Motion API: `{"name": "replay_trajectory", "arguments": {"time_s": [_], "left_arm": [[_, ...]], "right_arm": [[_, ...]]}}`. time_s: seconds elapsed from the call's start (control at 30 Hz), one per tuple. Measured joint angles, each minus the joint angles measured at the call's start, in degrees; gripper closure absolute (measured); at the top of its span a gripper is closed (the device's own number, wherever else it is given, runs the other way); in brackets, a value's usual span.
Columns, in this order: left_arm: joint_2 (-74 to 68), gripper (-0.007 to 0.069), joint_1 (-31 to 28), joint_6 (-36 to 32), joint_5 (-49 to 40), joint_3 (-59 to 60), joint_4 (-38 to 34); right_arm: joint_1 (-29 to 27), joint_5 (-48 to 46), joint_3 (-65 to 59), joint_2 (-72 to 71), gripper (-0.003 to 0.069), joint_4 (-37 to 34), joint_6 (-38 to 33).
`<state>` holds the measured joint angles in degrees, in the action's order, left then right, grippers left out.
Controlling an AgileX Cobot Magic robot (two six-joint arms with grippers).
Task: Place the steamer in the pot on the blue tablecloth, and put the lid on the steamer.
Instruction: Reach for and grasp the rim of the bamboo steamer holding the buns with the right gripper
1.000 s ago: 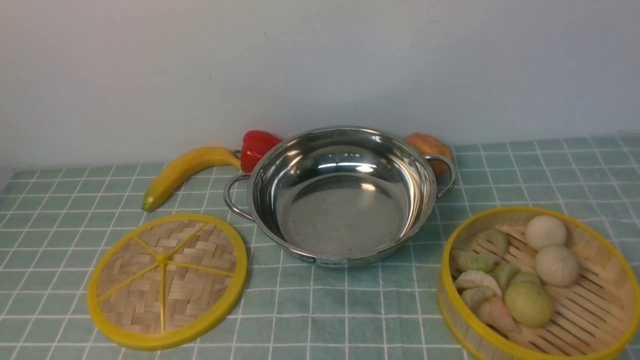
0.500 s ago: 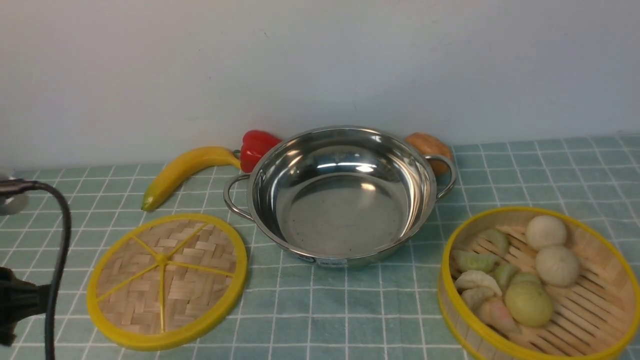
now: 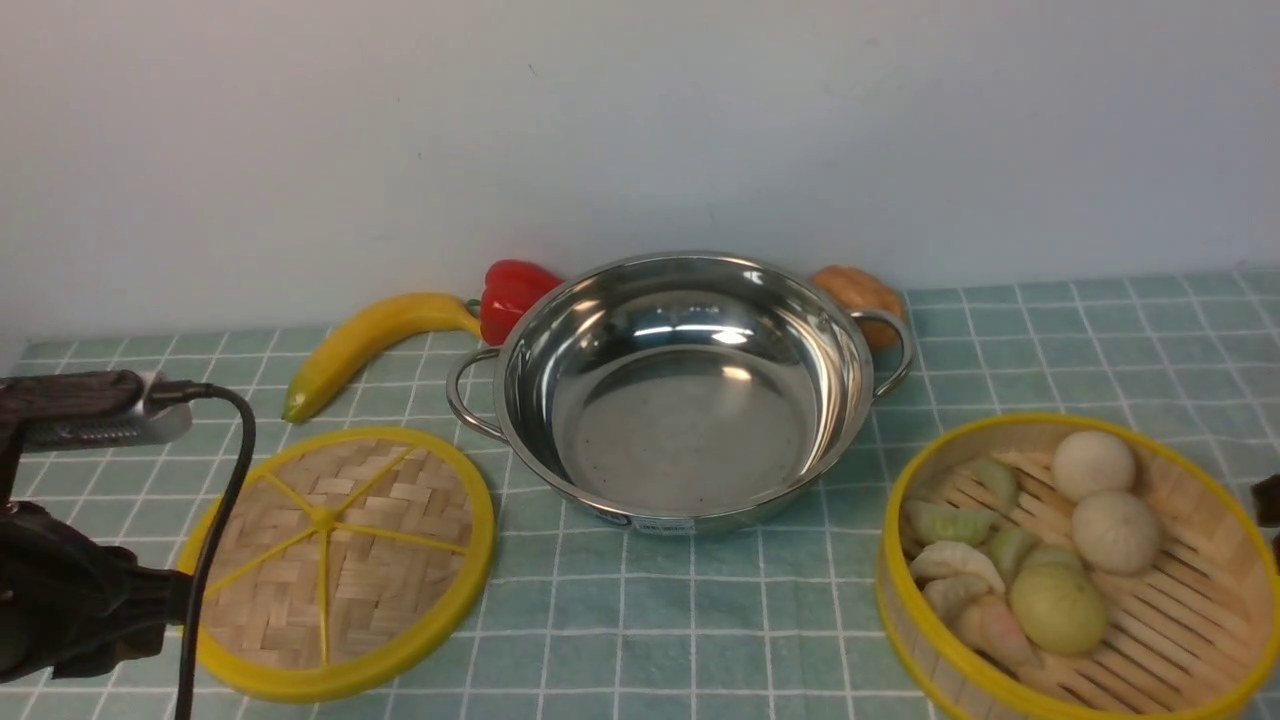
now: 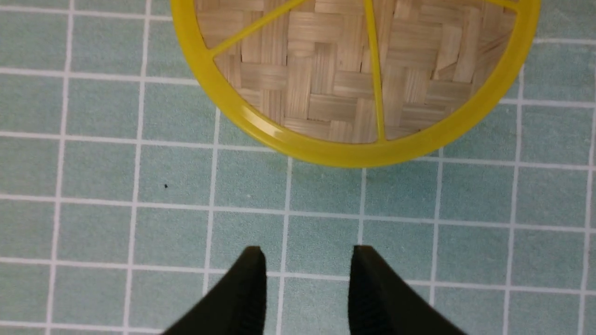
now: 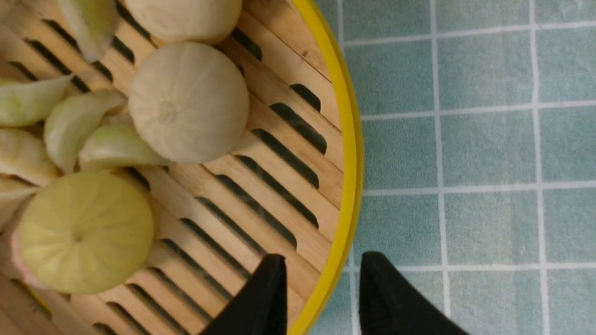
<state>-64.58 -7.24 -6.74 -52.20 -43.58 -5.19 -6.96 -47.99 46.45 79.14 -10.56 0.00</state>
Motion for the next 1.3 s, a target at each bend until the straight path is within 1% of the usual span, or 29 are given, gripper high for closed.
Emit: {"name": "replay_trajectory", "arguments": {"time_s": [0.2,0.53,0.6,0.67,0.7,0.73,0.77,1.07,1.3], "left_arm": [[-0.5,0.0382,0.0,-0.1,0.2,0.0,-0.4],[-0.5,0.0382,0.0,-0.1,0.5,0.0,-0.4],[-0.5,0.0382,0.0,-0.1,0.5,0.0,-0.4],[-0.5,0.0382,0.0,-0.1,0.5,0.0,-0.4],[-0.5,0.0382,0.0,-0.1,0.5,0.0,-0.4],[-0.5,0.0382,0.0,-0.1,0.5,0.0,-0.4],[-0.5,0.0382,0.0,-0.1,0.5,0.0,-0.4],[-0.5,0.0382,0.0,-0.2,0.5,0.0,-0.4],[-0.5,0.0382,0.0,-0.2,0.5,0.0,-0.4]], "right_arm": [[0.0,4.0,0.0,6.9,0.0419,-0.3,-0.3],[0.0,7.5,0.0,12.0,0.0426,-0.5,0.0],[0.0,7.9,0.0,13.1,0.0454,-0.5,0.0],[0.0,8.0,0.0,13.8,0.0514,-0.7,0.0],[0.0,8.0,0.0,13.9,0.0519,-0.7,0.0],[0.0,8.1,0.1,13.9,0.0555,-0.8,0.4],[0.0,8.1,0.1,13.9,0.0575,-0.9,0.6],[0.0,2.8,0.5,13.6,0.0582,-0.1,-0.4],[0.0,-5.8,0.4,8.4,0.0582,0.9,-0.5]]}}
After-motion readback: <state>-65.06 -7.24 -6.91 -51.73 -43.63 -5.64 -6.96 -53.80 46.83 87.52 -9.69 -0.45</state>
